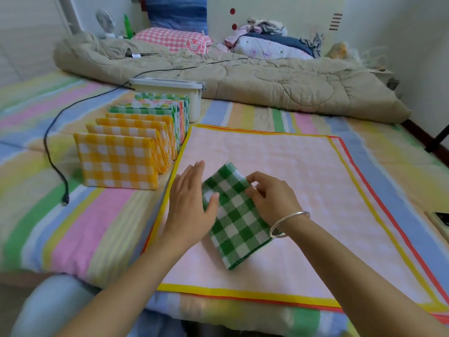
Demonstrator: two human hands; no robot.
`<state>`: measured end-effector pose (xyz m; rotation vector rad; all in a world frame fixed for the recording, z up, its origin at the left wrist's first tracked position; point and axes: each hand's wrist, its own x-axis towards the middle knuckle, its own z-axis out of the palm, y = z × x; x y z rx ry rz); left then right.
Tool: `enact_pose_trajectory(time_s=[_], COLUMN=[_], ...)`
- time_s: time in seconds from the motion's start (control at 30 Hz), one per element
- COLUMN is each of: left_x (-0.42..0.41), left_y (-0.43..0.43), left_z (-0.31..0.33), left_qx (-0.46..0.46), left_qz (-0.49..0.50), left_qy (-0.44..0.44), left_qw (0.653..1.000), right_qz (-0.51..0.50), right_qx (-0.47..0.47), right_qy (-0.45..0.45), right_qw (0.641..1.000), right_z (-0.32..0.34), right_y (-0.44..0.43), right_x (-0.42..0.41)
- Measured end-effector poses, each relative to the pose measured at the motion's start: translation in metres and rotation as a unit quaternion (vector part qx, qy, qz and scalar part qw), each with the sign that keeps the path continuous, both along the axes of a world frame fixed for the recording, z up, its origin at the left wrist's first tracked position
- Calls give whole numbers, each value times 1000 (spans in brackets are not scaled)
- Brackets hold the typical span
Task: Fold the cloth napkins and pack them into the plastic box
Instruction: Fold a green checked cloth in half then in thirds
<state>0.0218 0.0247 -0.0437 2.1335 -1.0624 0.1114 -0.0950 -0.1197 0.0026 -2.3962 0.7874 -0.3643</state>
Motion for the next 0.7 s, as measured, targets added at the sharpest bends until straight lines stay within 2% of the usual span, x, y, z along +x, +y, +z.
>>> enact_pose_trajectory(time_s=[0.17, 0.27, 0.37, 0.43, 0.53, 0.63, 0.7], left_x=[25, 45, 75, 93, 117, 134, 144], left_y=[26, 51, 77, 92, 106, 114, 118], left_z=[15, 14, 10, 3, -10, -17, -19], left_qx=[-51, -154, -245, -284, -329, -337, -332], left_qz=[52, 109, 165, 197, 236, 257, 268], left_qy=[109, 152, 169, 171, 173, 172, 164], left_qw=[991, 970, 940, 923, 898, 889, 889], right_qz=[127, 146, 146, 160, 179, 159, 125], right_qx=[16, 127, 247, 245, 254, 163, 124], right_qy=[-33, -81, -137, -139, -79, -3, -18], right_qw=[991, 978, 948, 946, 947, 974, 984], right_z=[25, 25, 19, 11, 0, -11, -19], right_y=[15, 18, 26, 35, 57, 78, 89], right_x=[36, 49, 61, 71, 93, 123, 143])
